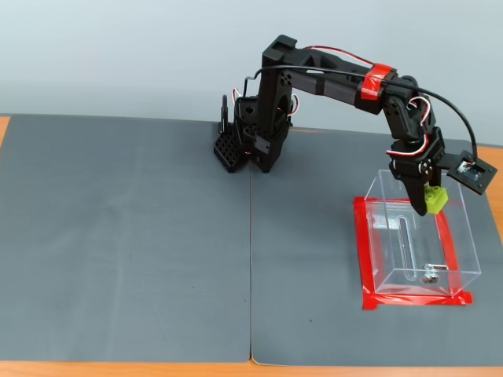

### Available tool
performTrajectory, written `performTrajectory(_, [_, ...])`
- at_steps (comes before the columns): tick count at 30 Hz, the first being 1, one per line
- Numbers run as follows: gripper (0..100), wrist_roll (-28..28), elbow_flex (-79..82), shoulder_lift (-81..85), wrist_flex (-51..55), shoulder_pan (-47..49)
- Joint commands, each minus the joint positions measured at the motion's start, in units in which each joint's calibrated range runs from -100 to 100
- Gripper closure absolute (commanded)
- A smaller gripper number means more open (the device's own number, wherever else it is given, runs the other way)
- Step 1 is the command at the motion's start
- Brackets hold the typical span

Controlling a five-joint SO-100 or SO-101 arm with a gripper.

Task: Pick the green lego block and place it into the transparent box

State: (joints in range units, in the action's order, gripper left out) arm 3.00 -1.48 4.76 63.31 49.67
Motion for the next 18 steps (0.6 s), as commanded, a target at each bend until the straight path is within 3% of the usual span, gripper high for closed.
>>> performTrajectory(1, [79,0.4,-3.0,0.3,-0.9,0.1])
performTrajectory(6, [65,0.4,-3.1,0.8,-0.8,-0.1])
performTrajectory(11, [65,0.4,-3.4,1.2,-0.6,-0.4])
performTrajectory(14, [71,0.3,-3.4,1.3,-0.1,-0.4])
performTrajectory(18, [87,0.3,-3.4,3.7,0.1,-0.6])
